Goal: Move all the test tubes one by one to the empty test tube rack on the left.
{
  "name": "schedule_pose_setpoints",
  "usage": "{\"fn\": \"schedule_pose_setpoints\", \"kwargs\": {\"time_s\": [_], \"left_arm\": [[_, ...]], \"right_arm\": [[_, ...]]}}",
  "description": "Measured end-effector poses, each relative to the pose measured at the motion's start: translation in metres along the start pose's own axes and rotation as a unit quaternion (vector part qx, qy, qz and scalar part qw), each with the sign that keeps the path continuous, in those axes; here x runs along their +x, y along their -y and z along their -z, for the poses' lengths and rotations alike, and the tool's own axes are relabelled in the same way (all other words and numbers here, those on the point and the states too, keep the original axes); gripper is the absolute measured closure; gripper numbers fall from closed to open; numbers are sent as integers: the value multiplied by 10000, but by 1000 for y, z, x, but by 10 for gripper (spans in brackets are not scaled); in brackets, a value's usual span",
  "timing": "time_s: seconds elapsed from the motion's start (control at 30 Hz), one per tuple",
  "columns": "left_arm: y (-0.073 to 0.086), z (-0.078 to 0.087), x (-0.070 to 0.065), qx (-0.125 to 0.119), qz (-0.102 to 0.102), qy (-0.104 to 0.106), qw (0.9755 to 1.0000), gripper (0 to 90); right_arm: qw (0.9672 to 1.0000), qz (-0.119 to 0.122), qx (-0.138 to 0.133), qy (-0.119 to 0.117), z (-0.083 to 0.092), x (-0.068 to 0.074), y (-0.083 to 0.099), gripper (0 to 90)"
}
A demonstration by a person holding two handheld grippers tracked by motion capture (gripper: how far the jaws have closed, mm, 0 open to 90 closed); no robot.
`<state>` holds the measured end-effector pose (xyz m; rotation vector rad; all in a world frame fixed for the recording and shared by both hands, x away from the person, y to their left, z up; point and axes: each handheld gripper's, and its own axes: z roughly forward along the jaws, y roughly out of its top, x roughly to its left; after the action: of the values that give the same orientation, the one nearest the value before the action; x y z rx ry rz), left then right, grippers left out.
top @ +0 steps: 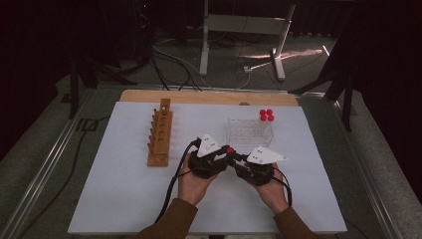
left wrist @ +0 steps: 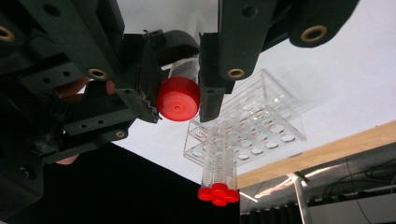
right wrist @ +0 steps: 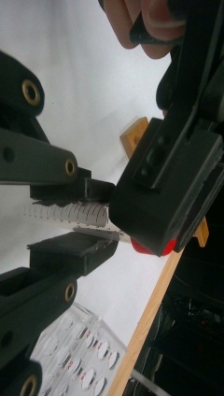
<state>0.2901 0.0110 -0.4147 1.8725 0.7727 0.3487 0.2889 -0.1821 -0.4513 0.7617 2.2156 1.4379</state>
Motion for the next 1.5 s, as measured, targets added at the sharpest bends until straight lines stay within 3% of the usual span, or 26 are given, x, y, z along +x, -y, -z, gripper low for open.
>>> {"fn": "schedule_pose_setpoints", "kwargs": {"time_s": [0.1, 0.13, 0.27, 0.3, 0.33, 0.43, 0.63, 0.73, 0.93, 1.17, 1.5], "left_arm": [[-1, 2, 2, -55, 20, -48, 10000, 711], [-1, 3, 3, -77, 35, -80, 9999, 711], [-3, 10, 12, -174, 108, -175, 9996, 711], [-3, 10, 12, -174, 108, -175, 9996, 711], [-3, 13, 16, -217, 148, -226, 9994, 711], [-4, 15, 20, -259, 211, -240, 9992, 711], [-6, 25, 32, -373, 292, -332, 9983, 711], [-9, 31, 39, -439, 370, -416, 9975, 711], [-12, 38, 50, -479, 396, -542, 9966, 711], [-18, 53, 69, -563, 364, -773, 9948, 711], [-24, 70, 105, -657, 343, -1195, 9901, 711]], "right_arm": [[10000, 32, -21, -75, 0, 1, 0, 514], [10000, 32, -21, -75, 0, 1, 0, 514], [9997, -200, -55, -121, 3, -6, 1, 295], [9997, -200, -55, -121, 3, -6, 1, 295], [9995, -307, -42, 59, 5, -9, 2, 138], [9989, -424, -37, 173, 11, -15, 4, 47], [9983, -452, -61, 353, 28, -24, 9, 0], [9968, -497, -107, 623, 42, -33, 16, 0], [9942, -597, -186, 879, 58, -45, 26, 0], [9923, -717, -413, 924, 64, -51, 20, 0], [9909, -796, -484, 974, 67, -56, 21, 0]]}}
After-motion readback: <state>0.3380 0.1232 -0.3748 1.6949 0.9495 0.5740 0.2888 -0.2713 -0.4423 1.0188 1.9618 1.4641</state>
